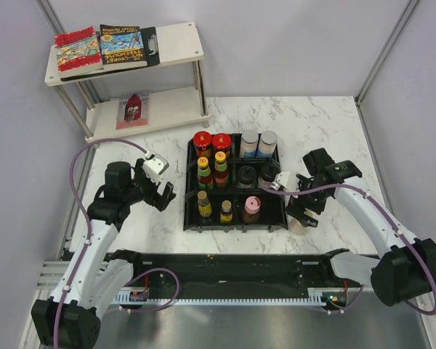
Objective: Organize the condiment bottles
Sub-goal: Pick up the bottle from the center of the board, then place the bottle in the storage box.
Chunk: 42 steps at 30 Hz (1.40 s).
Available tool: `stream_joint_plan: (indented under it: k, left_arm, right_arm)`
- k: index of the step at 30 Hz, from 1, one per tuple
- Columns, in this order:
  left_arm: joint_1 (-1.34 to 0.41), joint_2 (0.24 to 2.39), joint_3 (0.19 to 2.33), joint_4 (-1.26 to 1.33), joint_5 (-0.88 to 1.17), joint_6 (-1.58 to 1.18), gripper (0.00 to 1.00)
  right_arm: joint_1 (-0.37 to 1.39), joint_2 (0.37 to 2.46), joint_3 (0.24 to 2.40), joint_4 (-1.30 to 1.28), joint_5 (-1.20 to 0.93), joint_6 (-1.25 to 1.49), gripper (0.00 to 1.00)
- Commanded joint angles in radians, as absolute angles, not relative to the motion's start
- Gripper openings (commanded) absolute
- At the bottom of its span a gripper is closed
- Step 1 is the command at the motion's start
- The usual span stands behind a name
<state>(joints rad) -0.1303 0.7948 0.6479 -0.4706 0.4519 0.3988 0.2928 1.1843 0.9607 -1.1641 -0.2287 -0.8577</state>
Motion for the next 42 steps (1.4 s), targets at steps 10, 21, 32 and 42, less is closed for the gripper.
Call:
stream_joint_plan:
  k: [10, 21, 32, 42]
  left_arm:
    - [-0.124, 0.781, 0.653, -0.463, 0.483, 0.42, 0.99]
    - [-0.124, 0.788, 0.652, -0.463, 0.486, 0.422, 0.99]
    - [-0.124, 0.79, 0.653, -0.463, 0.486, 0.42, 0.99]
    - [-0.124, 0.787, 0.655, -0.466, 0.485, 0.419, 0.99]
  right_arm:
    - [0.279, 1.198, 0.867, -1.065, -0.284, -0.854, 0.83]
    - [0.279, 1.198, 0.906, -1.115, -0.236, -0.859, 0.0]
    - [0.298, 1.166, 1.321, -1.37, -0.311, -0.896, 0.0]
    - [0.581, 1.226, 1.258, -1.195, -0.253, -0.687, 0.0]
